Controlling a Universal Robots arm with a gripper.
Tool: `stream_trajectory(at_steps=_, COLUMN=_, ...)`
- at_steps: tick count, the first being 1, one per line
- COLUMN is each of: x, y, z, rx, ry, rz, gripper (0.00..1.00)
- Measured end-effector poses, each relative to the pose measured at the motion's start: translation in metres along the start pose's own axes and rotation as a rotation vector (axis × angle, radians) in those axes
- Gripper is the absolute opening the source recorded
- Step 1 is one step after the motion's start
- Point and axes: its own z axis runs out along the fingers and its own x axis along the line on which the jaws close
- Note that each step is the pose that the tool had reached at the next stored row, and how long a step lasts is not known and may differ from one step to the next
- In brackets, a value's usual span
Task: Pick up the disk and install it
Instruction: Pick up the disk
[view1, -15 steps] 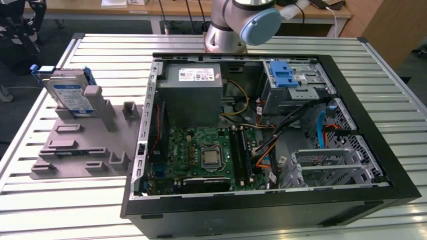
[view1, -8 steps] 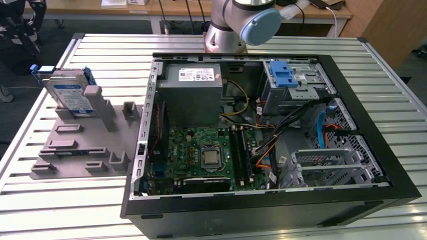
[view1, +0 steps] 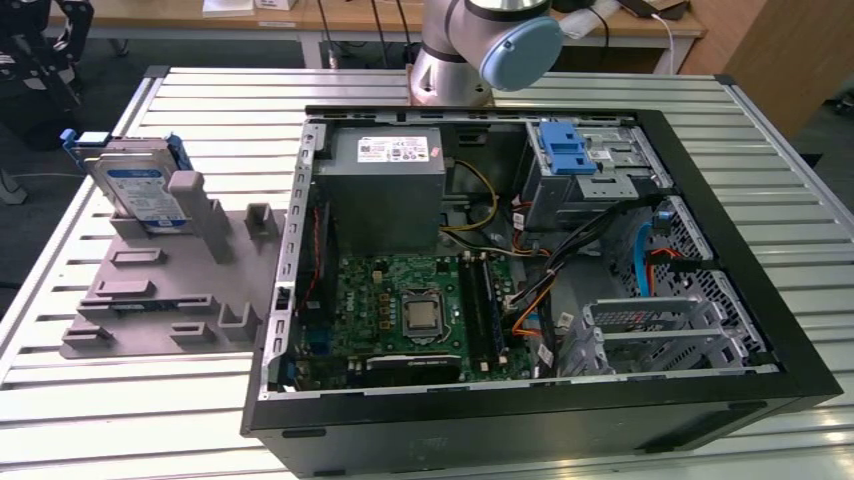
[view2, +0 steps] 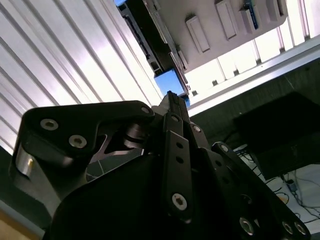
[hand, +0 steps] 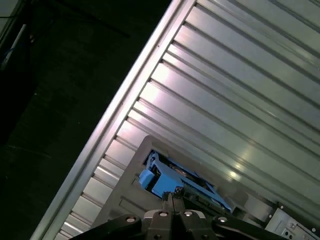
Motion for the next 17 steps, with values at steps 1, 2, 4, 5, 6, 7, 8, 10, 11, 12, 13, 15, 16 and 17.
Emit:
stream_trajectory(at_steps=1, x=0.0000, y=0.0000, z=-0.0001, rx=0.0040, ry=0.0026, rz=-0.010, gripper=0.11)
stream_trajectory(at_steps=2, x=0.0000, y=0.0000, z=-0.0001, rx=0.0080, ry=0.0051, rz=-0.020, gripper=0.11)
stream_trajectory(at_steps=4, x=0.0000, y=0.0000, z=0.0000, rx=0.0114, ry=0.0074, rz=-0.034, gripper=0.11)
stream_trajectory(at_steps=5, x=0.0000, y=0.0000, z=0.0000, rx=0.0114, ry=0.0074, rz=-0.036, gripper=0.11)
stream_trajectory(at_steps=6, x=0.0000, y=0.0000, z=-0.0001, rx=0.0114, ry=0.0075, rz=-0.036, gripper=0.11)
stream_trajectory(at_steps=7, x=0.0000, y=0.0000, z=-0.0001, rx=0.0114, ry=0.0075, rz=-0.037, gripper=0.11)
stream_trajectory(at_steps=8, x=0.0000, y=0.0000, z=-0.0001, rx=0.0113, ry=0.0075, rz=-0.038, gripper=0.11)
stream_trajectory(at_steps=10, x=0.0000, y=0.0000, z=-0.0001, rx=0.0113, ry=0.0075, rz=-0.039, gripper=0.11)
stream_trajectory(at_steps=11, x=0.0000, y=0.0000, z=-0.0001, rx=0.0113, ry=0.0075, rz=-0.039, gripper=0.11)
stream_trajectory(at_steps=12, x=0.0000, y=0.0000, z=-0.0001, rx=0.0113, ry=0.0074, rz=-0.040, gripper=0.11)
stream_trajectory(at_steps=13, x=0.0000, y=0.0000, z=-0.0001, rx=0.0113, ry=0.0075, rz=-0.040, gripper=0.11)
stream_trajectory(at_steps=15, x=0.0000, y=0.0000, z=-0.0001, rx=0.0112, ry=0.0074, rz=-0.042, gripper=0.11)
stream_trajectory(at_steps=16, x=0.0000, y=0.0000, z=-0.0001, rx=0.0112, ry=0.0074, rz=-0.043, gripper=0.11)
stream_trajectory(at_steps=17, x=0.0000, y=0.0000, z=-0.0001, rx=0.0112, ry=0.0073, rz=-0.044, gripper=0.11)
